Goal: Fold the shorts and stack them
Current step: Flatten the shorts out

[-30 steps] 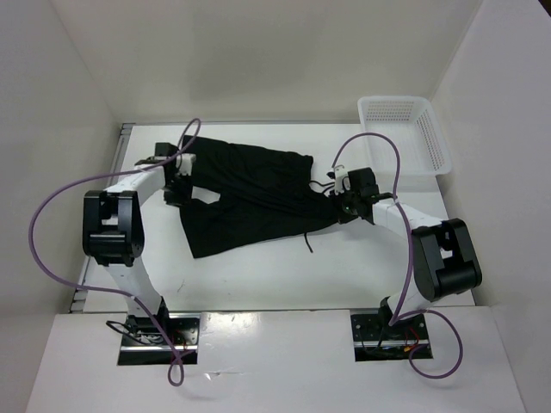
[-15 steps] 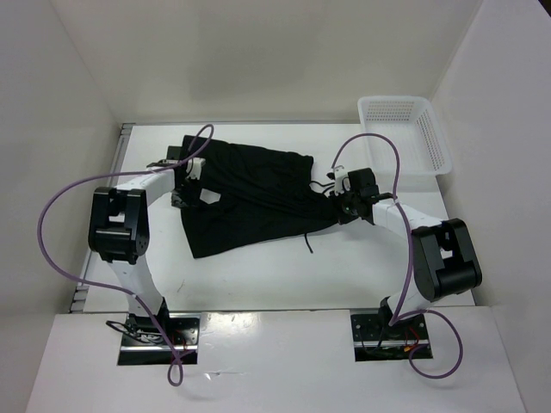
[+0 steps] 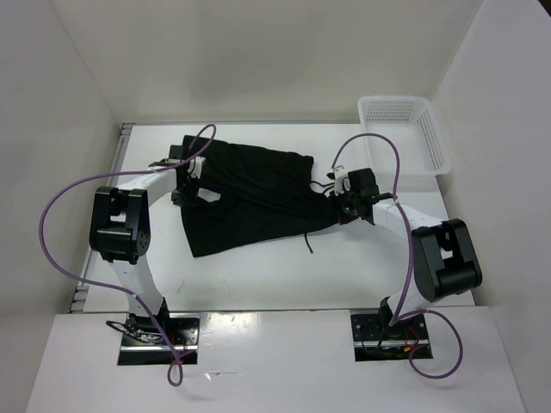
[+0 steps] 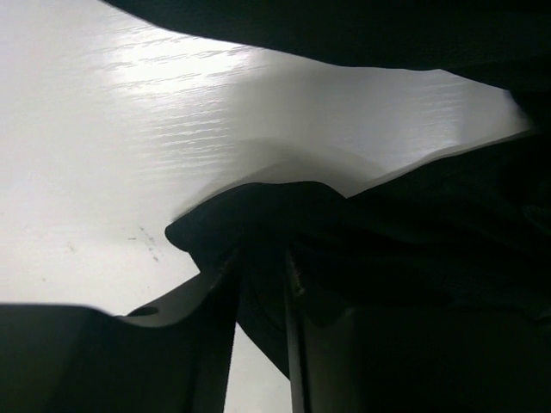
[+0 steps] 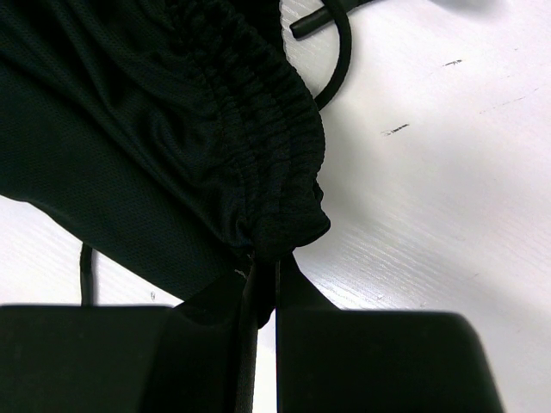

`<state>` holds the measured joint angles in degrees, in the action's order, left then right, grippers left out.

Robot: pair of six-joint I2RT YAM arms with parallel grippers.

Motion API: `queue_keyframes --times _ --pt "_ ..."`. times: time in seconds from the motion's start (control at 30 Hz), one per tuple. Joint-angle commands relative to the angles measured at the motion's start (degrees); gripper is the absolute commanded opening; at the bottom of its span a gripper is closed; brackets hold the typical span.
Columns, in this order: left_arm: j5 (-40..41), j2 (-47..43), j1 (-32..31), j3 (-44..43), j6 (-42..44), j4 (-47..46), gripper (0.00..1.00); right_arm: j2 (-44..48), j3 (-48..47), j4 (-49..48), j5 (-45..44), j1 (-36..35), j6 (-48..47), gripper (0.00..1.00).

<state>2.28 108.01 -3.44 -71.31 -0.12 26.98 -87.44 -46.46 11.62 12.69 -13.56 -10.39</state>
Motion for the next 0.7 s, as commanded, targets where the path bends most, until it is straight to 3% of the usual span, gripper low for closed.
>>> queue_keyframes --times 0.0,0.17,0.4,0.53,0.57,0.6,0.67 --pt "2.5 -3.3 0.6 -0.8 0.1 0.6 0.35 2.4 0.4 0.3 0.0 -0.1 -1.0 0.00" --pt "2.5 -2.7 0.6 -0.2 0.1 0.6 0.35 2.4 0.4 0.3 0.0 -0.1 -1.0 0.00" --pt "2.5 -2.2 0.6 0.4 0.1 0.6 0.17 2.4 0.9 0.3 0.0 -0.1 -1.0 0.00" --pt "2.5 -1.5 0.6 0.4 0.1 0.6 0.14 2.4 0.9 0.3 0.0 -0.1 -1.0 0.00" --pt "2.5 -1.5 1.2 0.4 0.1 1.2 0.16 2.4 0.9 0.3 0.0 -0.1 -1.0 0.00" --pt "2.5 -0.9 1.2 0.4 0.1 1.8 0.31 2.4 0.9 0.3 0.0 -0.1 -1.0 0.00" --pt "3.1 -0.3 1.9 -0.1 0.1 1.8 0.40 2.4 0.9 0.3 0.0 -0.1 -1.0 0.00"
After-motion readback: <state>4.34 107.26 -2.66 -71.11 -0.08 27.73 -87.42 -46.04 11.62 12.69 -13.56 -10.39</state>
